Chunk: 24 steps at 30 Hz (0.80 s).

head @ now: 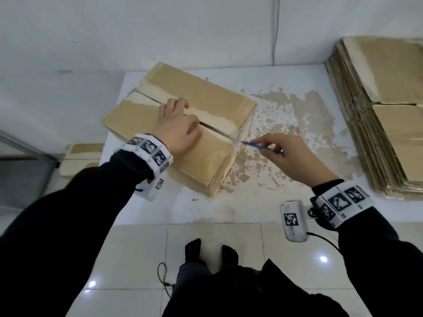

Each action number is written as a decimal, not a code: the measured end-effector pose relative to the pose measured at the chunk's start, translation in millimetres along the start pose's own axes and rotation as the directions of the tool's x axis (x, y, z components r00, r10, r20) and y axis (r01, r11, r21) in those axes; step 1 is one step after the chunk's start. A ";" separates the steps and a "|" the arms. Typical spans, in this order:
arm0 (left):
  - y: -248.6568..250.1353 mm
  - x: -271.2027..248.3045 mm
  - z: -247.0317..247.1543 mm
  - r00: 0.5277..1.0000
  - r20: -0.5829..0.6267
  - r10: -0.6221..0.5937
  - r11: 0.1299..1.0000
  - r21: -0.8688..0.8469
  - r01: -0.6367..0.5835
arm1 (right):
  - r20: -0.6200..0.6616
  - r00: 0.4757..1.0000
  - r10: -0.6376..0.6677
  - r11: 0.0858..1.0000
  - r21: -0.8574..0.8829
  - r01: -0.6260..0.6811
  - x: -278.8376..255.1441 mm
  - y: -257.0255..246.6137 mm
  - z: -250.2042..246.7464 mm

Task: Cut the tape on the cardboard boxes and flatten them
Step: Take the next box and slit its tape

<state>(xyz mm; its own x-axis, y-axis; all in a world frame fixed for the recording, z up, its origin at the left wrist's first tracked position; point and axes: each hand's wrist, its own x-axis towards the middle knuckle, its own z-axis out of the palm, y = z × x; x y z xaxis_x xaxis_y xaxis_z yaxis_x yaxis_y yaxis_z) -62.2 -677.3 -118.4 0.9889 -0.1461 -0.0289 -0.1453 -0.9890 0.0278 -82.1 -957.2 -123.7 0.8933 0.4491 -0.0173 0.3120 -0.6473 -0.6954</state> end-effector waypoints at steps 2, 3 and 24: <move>1.2 8.2 -15.4 0.935 0.299 -0.190 0.956 -0.162 0.246 | 0.030 0.998 -0.047 0.995 -0.083 0.049 5.7 -1.7 9.1; 2.2 12.5 -22.4 0.876 0.410 -0.254 0.846 -0.344 0.407 | 0.033 0.997 -0.064 0.993 -0.095 0.067 6.9 -2.4 13.6; 32.2 7.0 -20.1 0.853 0.234 -0.466 0.792 -0.319 0.520 | -0.288 0.883 0.372 0.926 0.054 -0.373 -19.0 86.2 33.2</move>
<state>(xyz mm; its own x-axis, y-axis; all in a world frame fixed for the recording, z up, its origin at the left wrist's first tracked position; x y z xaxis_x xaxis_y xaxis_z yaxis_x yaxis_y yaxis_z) -59.3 -709.7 -97.7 0.9037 0.3311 -0.2714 0.4100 -0.8520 0.3256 -82.9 -1001.1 -207.2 0.9975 -0.0216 -0.0671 -0.0614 -0.7342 -0.6762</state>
